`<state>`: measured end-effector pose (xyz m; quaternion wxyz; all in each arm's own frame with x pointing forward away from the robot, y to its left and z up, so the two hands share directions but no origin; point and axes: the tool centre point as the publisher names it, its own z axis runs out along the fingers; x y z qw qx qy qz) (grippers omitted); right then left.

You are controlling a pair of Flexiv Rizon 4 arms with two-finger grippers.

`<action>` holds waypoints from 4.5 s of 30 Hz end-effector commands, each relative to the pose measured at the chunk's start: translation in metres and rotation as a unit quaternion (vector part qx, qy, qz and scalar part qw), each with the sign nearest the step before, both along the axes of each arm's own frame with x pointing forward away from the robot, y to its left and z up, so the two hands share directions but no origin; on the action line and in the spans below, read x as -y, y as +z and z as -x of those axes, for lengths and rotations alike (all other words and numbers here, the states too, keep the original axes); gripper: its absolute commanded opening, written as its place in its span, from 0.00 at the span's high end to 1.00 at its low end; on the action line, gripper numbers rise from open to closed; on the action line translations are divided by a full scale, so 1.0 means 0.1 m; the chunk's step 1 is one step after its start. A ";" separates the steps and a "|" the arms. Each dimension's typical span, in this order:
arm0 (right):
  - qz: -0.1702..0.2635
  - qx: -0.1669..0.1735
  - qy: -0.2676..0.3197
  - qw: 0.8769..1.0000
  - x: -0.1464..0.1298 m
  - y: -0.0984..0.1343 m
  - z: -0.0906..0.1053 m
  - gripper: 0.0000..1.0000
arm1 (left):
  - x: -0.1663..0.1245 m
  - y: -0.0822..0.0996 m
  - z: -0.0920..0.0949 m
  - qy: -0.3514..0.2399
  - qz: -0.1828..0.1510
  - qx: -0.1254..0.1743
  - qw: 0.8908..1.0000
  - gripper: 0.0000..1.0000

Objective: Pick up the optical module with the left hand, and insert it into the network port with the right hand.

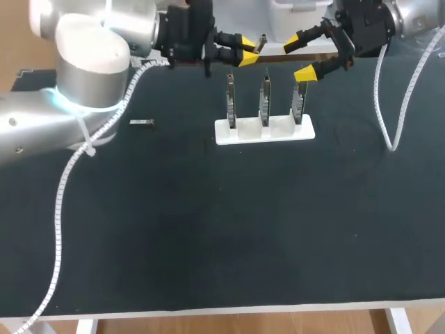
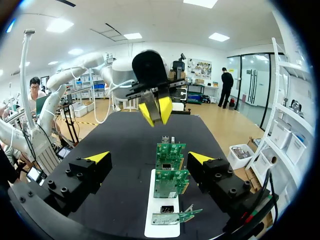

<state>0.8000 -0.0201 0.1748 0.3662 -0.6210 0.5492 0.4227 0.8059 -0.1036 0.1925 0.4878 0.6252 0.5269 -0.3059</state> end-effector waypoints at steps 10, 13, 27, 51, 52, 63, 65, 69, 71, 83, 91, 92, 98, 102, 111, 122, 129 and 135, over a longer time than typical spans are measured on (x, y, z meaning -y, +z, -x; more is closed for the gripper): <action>0.000 0.002 -0.002 1.000 0.00 0.00 0.03 0.00 | 0.17 -0.07 0.15 0.033 0.034 -0.007 0.999 1.00; 0.000 0.002 -0.002 1.000 0.00 0.00 0.03 0.00 | 0.21 -0.11 0.19 0.037 0.044 -0.011 0.998 1.00; 0.000 0.002 -0.002 1.000 0.00 0.00 0.03 0.00 | 0.30 -0.29 0.06 0.039 0.073 -0.015 0.996 1.00; 0.000 0.002 -0.002 1.000 0.00 0.00 0.03 0.00 | 0.40 -0.30 -0.11 0.013 0.092 -0.017 0.996 1.00; 0.000 0.002 -0.002 1.000 0.00 0.00 0.03 0.00 | 0.41 -0.30 -0.12 0.011 0.093 -0.019 0.995 1.00; 0.000 0.002 -0.002 1.000 0.00 0.00 0.03 0.00 | 0.36 -0.25 -0.04 0.016 0.088 -0.035 0.995 1.00; 0.000 0.002 -0.002 1.000 0.00 0.00 0.03 0.00 | 0.35 -0.25 0.00 0.016 0.087 -0.037 0.995 1.00; 0.000 0.002 -0.002 1.000 0.00 0.00 0.03 0.00 | 0.33 -0.25 0.04 0.019 0.086 -0.041 0.995 1.00; 0.000 0.002 -0.002 1.000 0.00 0.00 0.03 0.00 | 0.33 -0.26 0.05 0.020 0.088 -0.042 0.995 1.00; 0.000 0.002 -0.002 1.000 0.00 0.00 0.03 0.00 | 0.36 -0.34 -0.03 0.003 0.103 -0.045 0.994 1.00; 0.000 0.002 -0.002 1.000 0.00 0.00 0.03 0.00 | 0.37 -0.31 -0.06 -0.002 0.100 -0.047 0.994 1.00; 0.000 0.002 -0.002 1.000 0.00 0.00 0.03 0.00 | 0.37 -0.31 -0.06 -0.002 0.097 -0.050 0.994 1.00; 0.000 0.002 -0.002 1.000 0.00 0.00 0.03 0.00 | 0.38 -0.28 -0.06 0.000 0.094 -0.052 0.994 1.00; 0.000 0.002 -0.002 1.000 0.00 0.00 0.03 0.00 | 0.39 -0.26 -0.03 -0.003 0.092 -0.051 0.994 1.00; 0.000 0.002 -0.002 1.000 0.00 0.00 0.03 0.00 | 0.39 -0.26 -0.03 -0.003 0.092 -0.051 0.994 1.00; -0.002 0.006 -0.003 1.000 -0.06 0.05 0.07 0.00 | 0.39 -0.26 -0.03 -0.003 0.092 -0.051 0.994 1.00; -0.016 0.021 -0.002 1.000 -0.19 0.13 0.16 0.00 | 0.39 -0.26 -0.03 -0.003 0.092 -0.051 0.994 1.00; -0.025 0.032 -0.003 0.999 -0.25 0.18 0.20 0.00 | 0.39 -0.26 -0.03 -0.003 0.092 -0.051 0.994 1.00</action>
